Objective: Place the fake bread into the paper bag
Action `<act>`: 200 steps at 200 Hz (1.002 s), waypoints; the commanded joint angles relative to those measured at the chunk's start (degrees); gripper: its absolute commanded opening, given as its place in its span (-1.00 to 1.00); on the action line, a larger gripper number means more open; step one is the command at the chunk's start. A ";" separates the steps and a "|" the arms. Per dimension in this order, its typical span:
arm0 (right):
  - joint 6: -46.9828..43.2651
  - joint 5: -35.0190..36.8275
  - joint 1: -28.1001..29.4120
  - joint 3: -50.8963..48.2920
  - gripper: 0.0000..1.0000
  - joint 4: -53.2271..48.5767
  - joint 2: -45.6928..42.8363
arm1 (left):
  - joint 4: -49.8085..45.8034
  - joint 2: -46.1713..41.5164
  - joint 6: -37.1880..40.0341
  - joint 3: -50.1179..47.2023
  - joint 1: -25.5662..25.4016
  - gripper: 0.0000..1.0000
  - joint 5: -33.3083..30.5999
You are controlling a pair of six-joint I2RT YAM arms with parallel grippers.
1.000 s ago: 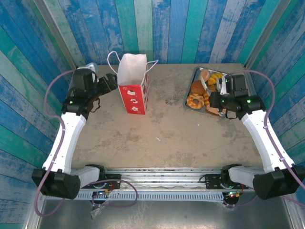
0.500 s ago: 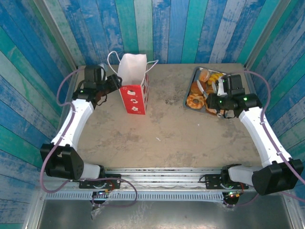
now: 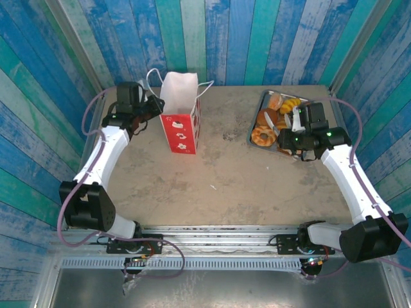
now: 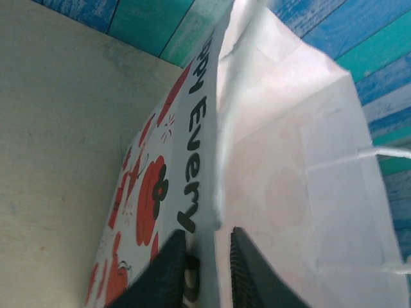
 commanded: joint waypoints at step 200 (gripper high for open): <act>-2.05 2.70 -1.07 2.80 0.08 0.97 4.39 | 3.75 -7.20 -9.26 -6.70 -16.74 -0.79 -9.53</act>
